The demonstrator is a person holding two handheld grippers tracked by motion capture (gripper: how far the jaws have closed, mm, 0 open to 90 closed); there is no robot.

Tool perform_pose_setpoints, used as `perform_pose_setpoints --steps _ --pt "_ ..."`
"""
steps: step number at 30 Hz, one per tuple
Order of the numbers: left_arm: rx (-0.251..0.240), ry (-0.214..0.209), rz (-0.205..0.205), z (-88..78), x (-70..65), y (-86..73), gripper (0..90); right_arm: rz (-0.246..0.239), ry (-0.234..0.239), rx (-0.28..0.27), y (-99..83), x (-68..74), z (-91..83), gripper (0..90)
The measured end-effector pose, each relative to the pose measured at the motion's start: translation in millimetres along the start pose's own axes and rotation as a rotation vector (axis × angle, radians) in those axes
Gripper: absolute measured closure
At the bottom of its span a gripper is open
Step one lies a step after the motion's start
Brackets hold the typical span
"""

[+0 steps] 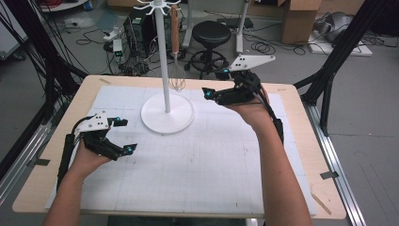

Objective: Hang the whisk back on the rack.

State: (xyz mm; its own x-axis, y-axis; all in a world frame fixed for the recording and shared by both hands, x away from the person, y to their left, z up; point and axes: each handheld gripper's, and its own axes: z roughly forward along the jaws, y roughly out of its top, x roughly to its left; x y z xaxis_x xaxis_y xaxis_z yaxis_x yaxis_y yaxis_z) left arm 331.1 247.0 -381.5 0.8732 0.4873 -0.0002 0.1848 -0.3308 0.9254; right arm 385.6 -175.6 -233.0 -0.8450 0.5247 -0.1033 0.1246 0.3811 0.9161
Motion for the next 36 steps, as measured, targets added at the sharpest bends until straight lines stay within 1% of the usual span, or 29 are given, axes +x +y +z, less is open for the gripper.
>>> perform_pose_setpoints --steps 6,10,11,15,21,23,24,26,28,36 --pt "-0.005 0.000 -0.003 -0.9 0.6 -0.2 1.7 0.017 -0.021 -0.008 -19.0 1.2 -9.0 24.5" --pt "-0.010 -0.003 -0.009 -1.0 1.2 -0.9 1.7 0.024 -0.026 -0.030 -32.2 4.8 -14.2 24.2" --pt "-0.010 -0.002 -0.009 -0.9 1.3 -1.0 1.7 0.017 -0.029 -0.026 -36.9 6.0 -15.0 24.0" --pt "-0.008 -0.005 -0.011 0.1 0.4 -1.5 1.7 0.021 -0.032 -0.021 -51.3 9.3 -16.3 23.5" --pt "-0.017 -0.009 -0.009 -0.5 -0.1 -1.0 1.7 0.040 -0.034 -0.036 -72.4 13.9 -20.7 23.1" --pt "-0.016 -0.011 -0.007 -0.7 0.1 -1.2 1.7 0.048 -0.032 -0.042 -79.6 16.0 -22.8 23.1" --pt "-0.017 -0.012 -0.007 -0.5 0.0 -1.3 1.7 0.043 -0.035 -0.044 -83.1 16.7 -23.7 22.9" --pt "-0.016 -0.013 -0.010 0.4 -0.4 -1.6 1.7 0.050 -0.042 -0.042 -90.0 18.8 -25.3 22.9" --pt "-0.014 -0.013 -0.009 1.1 -0.4 -1.9 1.7 0.060 -0.038 -0.049 -96.9 19.8 -26.2 22.7" --pt "-0.013 -0.016 -0.007 1.4 0.1 -2.7 1.7 0.084 -0.042 -0.049 -118.2 21.3 -27.0 22.2"
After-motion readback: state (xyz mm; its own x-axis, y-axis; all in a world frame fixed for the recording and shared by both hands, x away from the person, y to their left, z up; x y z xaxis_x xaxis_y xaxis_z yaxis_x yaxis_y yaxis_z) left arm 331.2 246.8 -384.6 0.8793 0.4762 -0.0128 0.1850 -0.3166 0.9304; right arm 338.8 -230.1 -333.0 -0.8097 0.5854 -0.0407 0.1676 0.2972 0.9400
